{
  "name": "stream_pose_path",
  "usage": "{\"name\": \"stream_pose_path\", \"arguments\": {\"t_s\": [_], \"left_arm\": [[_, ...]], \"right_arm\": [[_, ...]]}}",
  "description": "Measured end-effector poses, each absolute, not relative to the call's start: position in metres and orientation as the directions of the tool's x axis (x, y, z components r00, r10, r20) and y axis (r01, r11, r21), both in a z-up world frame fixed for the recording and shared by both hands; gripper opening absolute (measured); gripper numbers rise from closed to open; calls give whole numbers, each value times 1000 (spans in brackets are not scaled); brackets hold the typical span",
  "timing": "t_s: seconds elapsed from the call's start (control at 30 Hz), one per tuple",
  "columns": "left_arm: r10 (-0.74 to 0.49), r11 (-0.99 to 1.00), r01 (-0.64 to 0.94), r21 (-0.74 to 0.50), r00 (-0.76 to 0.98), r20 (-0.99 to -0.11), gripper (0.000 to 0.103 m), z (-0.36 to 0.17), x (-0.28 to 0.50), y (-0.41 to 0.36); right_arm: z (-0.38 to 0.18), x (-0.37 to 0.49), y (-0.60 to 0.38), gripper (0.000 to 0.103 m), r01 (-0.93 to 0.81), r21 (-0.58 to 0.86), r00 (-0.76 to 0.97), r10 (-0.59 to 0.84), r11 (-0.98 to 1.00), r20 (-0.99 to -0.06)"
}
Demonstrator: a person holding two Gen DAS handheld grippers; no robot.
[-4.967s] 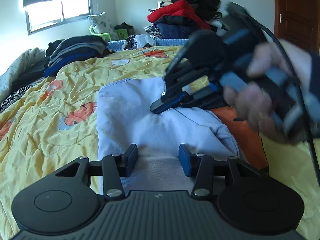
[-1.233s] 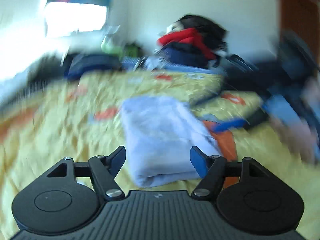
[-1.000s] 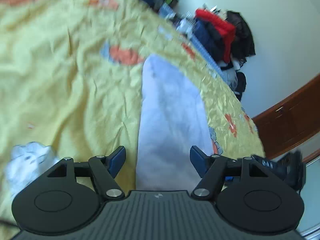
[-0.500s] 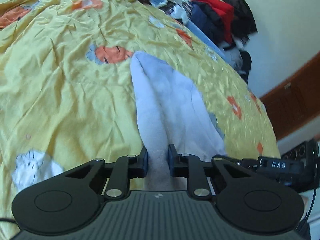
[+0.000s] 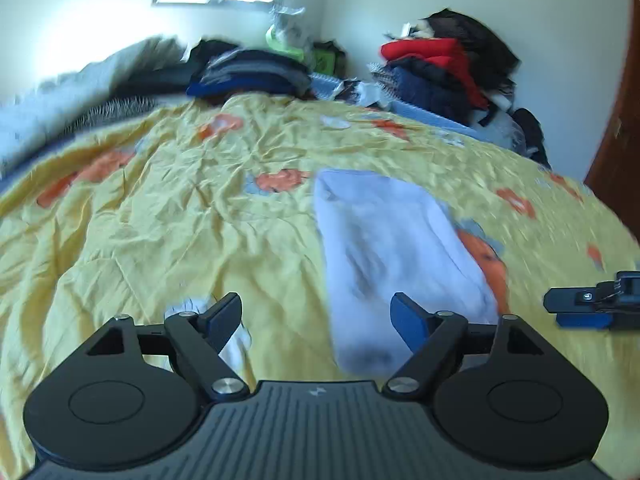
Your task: Fold small clothes
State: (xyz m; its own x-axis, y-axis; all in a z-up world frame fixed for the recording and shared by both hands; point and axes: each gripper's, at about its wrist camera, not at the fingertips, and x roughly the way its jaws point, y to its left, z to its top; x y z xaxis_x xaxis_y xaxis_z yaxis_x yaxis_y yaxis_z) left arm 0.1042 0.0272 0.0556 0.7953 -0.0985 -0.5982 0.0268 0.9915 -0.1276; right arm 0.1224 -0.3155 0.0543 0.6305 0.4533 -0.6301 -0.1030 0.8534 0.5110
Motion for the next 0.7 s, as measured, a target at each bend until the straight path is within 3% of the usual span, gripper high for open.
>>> {"name": "stream_pose_path", "arguments": {"t_s": [0.1,0.2,0.3,0.37,0.47,0.7], "left_arm": [[-89,996,49,-81,771,-630,82,34,87,9],[-57,998,53,-25,754,-655,82,13,82,4],[-45,994,95,51,800,-598,88,0,73,1],[-58,996,89,25,807,-588,93,-5,72,5],[-62,997,79,1,795,-603,100,-4,76,9],[-61,997,82,9,797,-601,100,-5,76,8]], "right_arm": [[48,85,-288,67,-148,291,656,314,945,-686],[25,66,-265,73,-162,181,653,243,970,-718],[11,57,-241,91,-134,62,718,140,989,-681],[4,51,-234,101,-106,43,745,108,993,-658],[-2,45,-220,103,-53,-12,772,34,999,-634],[0,44,-229,102,-9,59,775,44,998,-631]]}}
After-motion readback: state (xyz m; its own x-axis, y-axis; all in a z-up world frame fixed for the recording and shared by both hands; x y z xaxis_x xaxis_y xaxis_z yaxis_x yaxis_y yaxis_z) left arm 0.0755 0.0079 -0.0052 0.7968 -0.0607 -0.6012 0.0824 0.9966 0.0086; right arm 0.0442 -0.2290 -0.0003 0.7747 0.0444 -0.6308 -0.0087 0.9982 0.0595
